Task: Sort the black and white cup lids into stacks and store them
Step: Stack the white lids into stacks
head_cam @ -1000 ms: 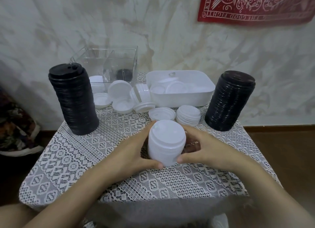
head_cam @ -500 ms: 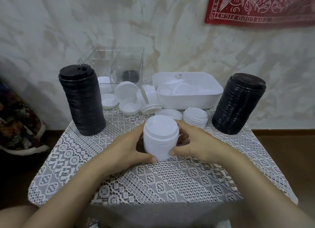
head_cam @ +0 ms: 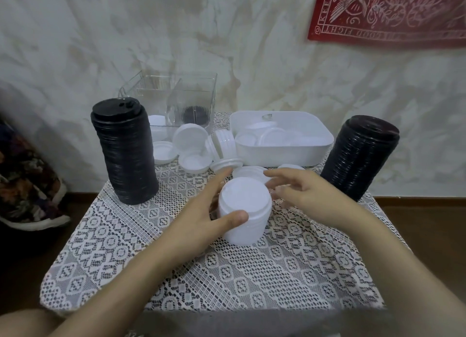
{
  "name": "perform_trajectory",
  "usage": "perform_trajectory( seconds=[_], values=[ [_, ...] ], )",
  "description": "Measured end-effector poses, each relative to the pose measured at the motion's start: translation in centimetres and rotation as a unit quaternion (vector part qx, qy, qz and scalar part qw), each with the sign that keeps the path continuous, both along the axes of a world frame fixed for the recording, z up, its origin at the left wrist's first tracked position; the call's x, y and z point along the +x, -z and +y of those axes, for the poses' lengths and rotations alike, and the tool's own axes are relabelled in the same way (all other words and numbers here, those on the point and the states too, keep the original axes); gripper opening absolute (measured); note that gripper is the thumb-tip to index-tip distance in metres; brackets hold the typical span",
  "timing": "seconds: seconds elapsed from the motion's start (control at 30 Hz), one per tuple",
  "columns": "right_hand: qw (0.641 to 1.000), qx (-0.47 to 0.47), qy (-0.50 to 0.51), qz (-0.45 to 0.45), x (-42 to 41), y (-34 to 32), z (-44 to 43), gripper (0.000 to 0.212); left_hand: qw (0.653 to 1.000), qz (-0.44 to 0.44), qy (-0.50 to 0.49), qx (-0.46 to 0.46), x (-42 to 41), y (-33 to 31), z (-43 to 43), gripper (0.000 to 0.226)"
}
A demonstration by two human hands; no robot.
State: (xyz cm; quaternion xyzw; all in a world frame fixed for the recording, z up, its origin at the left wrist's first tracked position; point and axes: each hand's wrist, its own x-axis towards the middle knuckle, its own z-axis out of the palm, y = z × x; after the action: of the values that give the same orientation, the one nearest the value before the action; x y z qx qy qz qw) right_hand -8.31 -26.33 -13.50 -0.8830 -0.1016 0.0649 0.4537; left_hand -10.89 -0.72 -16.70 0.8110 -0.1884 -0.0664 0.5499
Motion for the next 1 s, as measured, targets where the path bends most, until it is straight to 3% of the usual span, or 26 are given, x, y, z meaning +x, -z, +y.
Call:
perform_trajectory(
  seconds=[0.2, 0.37, 0.47, 0.6, 0.8, 1.0],
  values=[
    [0.992, 0.020, 0.077, -0.100, 4.1, -1.9, 1.8, 0.027, 1.000, 0.015, -0.005, 0.000, 0.3, 0.3, -0.2, 0.082],
    [0.964, -0.141, 0.095, -0.202, 8.8, -4.4, 2.4, 0.030, 1.000, 0.026, -0.002, -0.006, 0.7, 0.3, -0.5, 0.081],
    [0.953, -0.239, 0.066, -0.171, 11.8, -5.2, 2.1, 0.047, 0.999, 0.032, 0.002, -0.007, 0.8, 0.0, -0.5, 0.081],
    [0.950, -0.307, 0.023, -0.043, 14.3, -5.2, 2.3, 0.064, 0.999, 0.037, 0.005, -0.001, 0.9, -0.1, -0.4, 0.081],
    [0.951, -0.306, 0.018, -0.028, 15.3, -5.8, 1.8, 0.049, 0.999, 0.040, 0.009, -0.001, 1.1, -0.1, -0.4, 0.082],
    [0.975, -0.194, 0.066, -0.088, 15.1, -5.9, 0.6, 0.023, 0.999, 0.041, 0.011, -0.001, 1.1, -0.2, -0.4, 0.081]
  ],
)
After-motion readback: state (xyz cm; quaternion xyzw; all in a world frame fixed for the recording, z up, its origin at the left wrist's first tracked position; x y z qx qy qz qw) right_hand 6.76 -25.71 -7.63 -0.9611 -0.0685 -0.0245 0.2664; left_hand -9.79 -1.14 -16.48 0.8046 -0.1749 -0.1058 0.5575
